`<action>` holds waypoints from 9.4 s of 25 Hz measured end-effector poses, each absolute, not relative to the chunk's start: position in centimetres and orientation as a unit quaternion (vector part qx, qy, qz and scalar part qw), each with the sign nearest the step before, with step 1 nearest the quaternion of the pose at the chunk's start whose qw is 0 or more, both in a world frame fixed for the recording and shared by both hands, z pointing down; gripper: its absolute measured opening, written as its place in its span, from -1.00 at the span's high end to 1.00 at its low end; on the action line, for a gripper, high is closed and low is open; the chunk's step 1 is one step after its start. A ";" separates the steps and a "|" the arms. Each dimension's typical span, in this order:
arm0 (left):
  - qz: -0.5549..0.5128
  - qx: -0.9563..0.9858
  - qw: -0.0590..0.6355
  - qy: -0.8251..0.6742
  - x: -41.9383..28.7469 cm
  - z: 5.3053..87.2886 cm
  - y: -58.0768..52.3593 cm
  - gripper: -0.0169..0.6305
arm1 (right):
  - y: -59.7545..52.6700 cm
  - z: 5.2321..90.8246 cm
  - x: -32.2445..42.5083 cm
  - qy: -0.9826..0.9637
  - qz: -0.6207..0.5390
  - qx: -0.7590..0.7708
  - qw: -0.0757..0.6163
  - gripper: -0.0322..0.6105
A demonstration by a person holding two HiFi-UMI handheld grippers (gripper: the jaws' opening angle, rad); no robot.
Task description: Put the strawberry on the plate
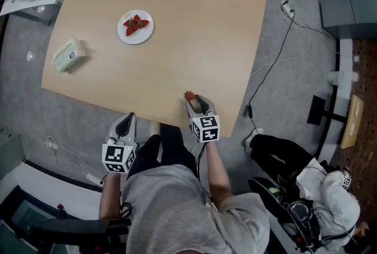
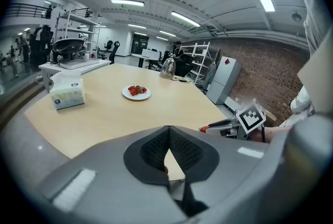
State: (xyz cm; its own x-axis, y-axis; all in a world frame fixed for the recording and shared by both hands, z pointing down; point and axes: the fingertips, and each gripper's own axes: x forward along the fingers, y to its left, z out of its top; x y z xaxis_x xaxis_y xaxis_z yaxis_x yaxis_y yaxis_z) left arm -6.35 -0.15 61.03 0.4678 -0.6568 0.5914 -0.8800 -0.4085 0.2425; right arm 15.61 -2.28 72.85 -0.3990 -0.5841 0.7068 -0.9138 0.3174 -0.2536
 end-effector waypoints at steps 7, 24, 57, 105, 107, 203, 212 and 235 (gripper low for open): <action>0.211 0.809 0.273 -0.476 -6.3 61.3 -0.4 0.89 | -2.8 73.5 15.4 -0.773 0.329 0.472 0.267 0.34; 0.203 0.807 0.269 -0.485 -6.8 60.9 -0.9 0.89 | -3.6 73.1 15.8 -0.768 0.314 0.486 0.276 0.46; 0.157 0.792 0.250 -0.535 -7.9 57.7 -4.0 0.89 | -10.0 64.9 13.1 -0.816 0.248 0.468 0.230 0.47; 0.144 0.751 0.280 -0.581 -16.8 59.5 -12.5 0.89 | -24.1 65.4 -0.4 -0.867 0.219 0.379 0.237 0.47; 0.148 0.750 0.286 -0.578 -17.1 59.9 -12.9 0.89 | -24.7 66.1 -0.8 -0.866 0.223 0.378 0.241 0.47; 0.125 0.824 0.199 -0.515 -10.2 54.9 -12.0 0.89 | -20.1 56.6 5.7 -0.854 0.143 0.473 0.161 0.88; 0.113 0.840 0.168 -0.503 -8.1 52.7 -10.9 0.89 | -17.2 53.7 8.1 -0.848 0.132 0.496 0.131 0.88; 0.095 0.858 0.109 -0.493 -5.7 49.3 -7.4 0.89 | -8.7 52.2 13.0 -0.824 0.124 0.544 0.093 0.88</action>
